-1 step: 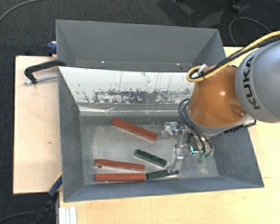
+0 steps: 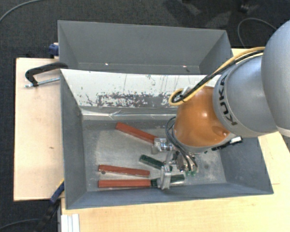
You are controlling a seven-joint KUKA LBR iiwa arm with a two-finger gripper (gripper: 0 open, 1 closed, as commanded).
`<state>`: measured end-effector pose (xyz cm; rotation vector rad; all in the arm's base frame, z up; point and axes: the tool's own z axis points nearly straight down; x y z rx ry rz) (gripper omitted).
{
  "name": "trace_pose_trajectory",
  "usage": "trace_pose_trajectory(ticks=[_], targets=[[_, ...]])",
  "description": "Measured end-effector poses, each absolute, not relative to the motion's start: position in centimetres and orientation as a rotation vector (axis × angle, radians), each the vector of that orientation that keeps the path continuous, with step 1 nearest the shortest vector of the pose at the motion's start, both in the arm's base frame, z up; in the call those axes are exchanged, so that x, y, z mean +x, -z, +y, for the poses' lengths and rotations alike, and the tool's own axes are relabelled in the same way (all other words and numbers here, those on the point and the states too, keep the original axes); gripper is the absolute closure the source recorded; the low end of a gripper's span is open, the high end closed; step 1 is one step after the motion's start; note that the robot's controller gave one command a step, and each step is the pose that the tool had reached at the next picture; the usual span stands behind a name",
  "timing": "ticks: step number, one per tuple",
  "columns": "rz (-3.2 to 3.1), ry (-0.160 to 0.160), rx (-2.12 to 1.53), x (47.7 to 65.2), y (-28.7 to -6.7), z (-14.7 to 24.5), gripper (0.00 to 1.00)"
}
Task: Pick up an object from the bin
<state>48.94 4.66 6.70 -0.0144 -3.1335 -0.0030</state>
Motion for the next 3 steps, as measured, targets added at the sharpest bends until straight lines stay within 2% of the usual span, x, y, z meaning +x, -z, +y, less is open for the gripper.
trace_pose_trajectory(ticks=[1, 2, 3], targets=[[-3.143, 0.003, -0.019, 49.2, -7.2, 4.5, 1.0], [-3.155, 0.002, -0.066, 51.0, -18.3, 2.3, 1.0], [-3.154, 0.002, -0.064, 52.3, -23.7, 1.4, 1.0]])
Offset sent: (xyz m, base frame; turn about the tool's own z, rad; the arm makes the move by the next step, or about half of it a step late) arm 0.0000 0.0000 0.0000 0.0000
